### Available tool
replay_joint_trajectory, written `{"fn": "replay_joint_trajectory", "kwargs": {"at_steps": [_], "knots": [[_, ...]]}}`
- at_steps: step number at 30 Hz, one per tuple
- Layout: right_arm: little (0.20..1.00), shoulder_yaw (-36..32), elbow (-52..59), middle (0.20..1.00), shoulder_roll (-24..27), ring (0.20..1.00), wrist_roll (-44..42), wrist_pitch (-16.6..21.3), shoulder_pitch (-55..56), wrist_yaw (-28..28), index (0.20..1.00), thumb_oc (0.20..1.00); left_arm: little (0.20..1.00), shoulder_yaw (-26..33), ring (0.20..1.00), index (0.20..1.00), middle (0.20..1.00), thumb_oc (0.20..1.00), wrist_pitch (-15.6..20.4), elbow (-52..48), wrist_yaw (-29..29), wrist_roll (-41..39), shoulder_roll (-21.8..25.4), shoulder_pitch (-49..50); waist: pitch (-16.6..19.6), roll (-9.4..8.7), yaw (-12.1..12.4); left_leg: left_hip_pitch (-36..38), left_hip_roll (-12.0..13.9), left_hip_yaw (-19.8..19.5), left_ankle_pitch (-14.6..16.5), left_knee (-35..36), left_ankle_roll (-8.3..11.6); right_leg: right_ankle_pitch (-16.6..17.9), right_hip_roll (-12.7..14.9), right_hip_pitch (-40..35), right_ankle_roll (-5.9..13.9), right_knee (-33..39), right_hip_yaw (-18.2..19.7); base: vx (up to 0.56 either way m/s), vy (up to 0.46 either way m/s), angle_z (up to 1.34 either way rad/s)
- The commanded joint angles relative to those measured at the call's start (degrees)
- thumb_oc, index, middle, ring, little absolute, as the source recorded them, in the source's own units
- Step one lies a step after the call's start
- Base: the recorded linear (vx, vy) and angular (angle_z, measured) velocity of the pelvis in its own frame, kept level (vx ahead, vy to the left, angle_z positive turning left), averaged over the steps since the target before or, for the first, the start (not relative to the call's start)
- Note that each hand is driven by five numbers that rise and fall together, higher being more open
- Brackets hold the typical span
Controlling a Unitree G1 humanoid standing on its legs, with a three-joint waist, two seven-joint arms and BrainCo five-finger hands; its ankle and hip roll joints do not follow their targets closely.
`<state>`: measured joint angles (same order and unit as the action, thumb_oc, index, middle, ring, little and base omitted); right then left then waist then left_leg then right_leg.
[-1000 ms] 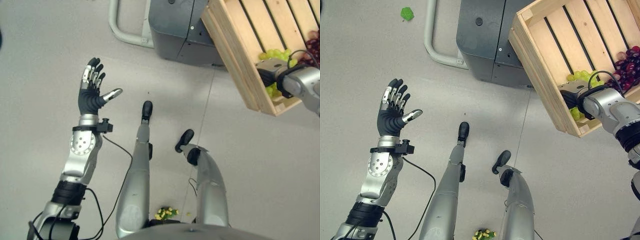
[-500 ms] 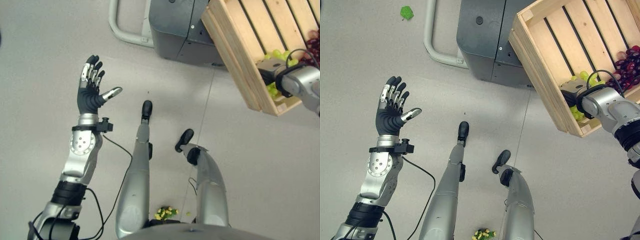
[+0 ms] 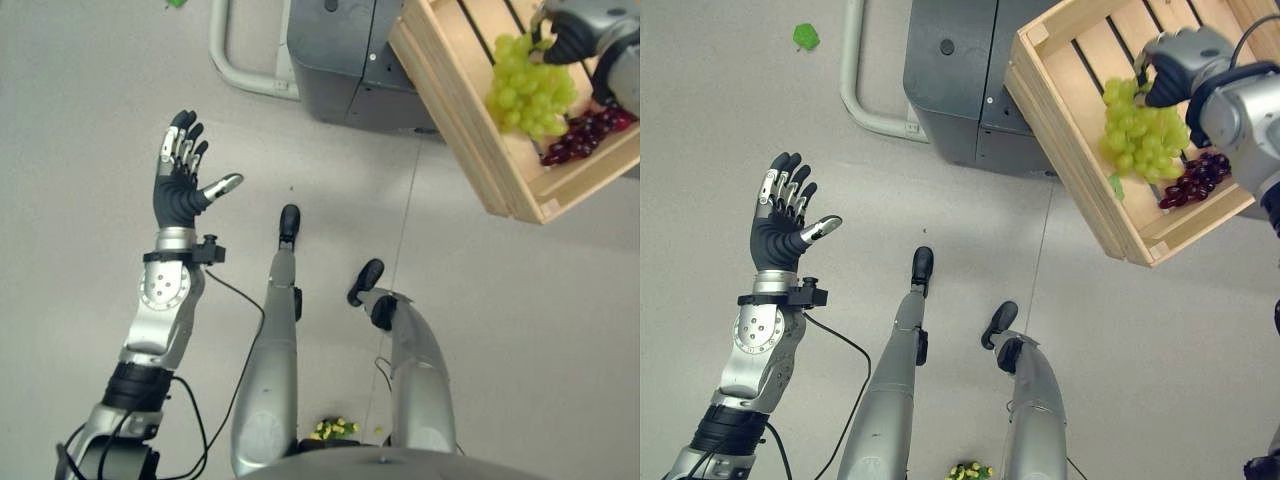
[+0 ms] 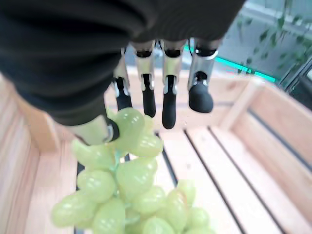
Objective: Pick up the fruits from the basket on one side to the basket on the other side
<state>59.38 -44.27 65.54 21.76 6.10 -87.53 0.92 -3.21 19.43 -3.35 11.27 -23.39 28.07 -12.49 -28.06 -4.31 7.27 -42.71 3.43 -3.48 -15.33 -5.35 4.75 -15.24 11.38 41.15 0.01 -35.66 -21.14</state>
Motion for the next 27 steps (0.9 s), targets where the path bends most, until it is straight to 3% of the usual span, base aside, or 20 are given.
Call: {"fn": "replay_joint_trajectory", "kwargs": {"at_steps": [1, 20, 27], "knots": [[0.200, 3.47, -0.20, 0.200, 2.40, 0.200, -1.40, -1.82, -7.30, 2.53, 0.200, 0.200, 1.000, 3.38, 1.000, 1.000, 1.000, 1.000, 2.95, -3.15, 0.35, -0.60, 0.53, -1.02, -1.74, -0.91, -1.23, 6.89, -1.50, 2.03, 12.65, -4.77, -0.19, 11.37, -1.91, -5.29, 5.69, 17.04, -0.36, 0.00, -0.003, 0.03], [0.200, -3.83, 2.59, 0.200, 1.50, 0.200, -5.24, -1.15, -2.24, 2.61, 0.200, 0.200, 1.000, 3.94, 1.000, 1.000, 1.000, 1.000, 3.08, -1.58, -0.23, -1.29, 0.38, -0.76, -1.74, -1.42, -0.89, 10.51, -1.72, 2.69, 14.16, -6.92, -0.67, 11.11, -1.88, -9.90, 5.74, 17.25, 0.27, 0.00, 0.001, 0.00], [0.200, -6.04, 8.72, 0.200, 4.04, 0.200, -8.17, -0.35, -0.97, 1.52, 0.200, 0.200, 1.000, 4.48, 1.000, 1.000, 1.000, 1.000, 2.23, 1.21, -1.12, -1.15, 1.59, -0.30, -1.74, -2.40, -1.17, 15.29, -1.29, 3.32, 13.94, -5.35, -0.53, 11.83, -2.44, -14.99, 5.81, 19.55, 0.17, 0.00, -0.001, -0.06]]}}
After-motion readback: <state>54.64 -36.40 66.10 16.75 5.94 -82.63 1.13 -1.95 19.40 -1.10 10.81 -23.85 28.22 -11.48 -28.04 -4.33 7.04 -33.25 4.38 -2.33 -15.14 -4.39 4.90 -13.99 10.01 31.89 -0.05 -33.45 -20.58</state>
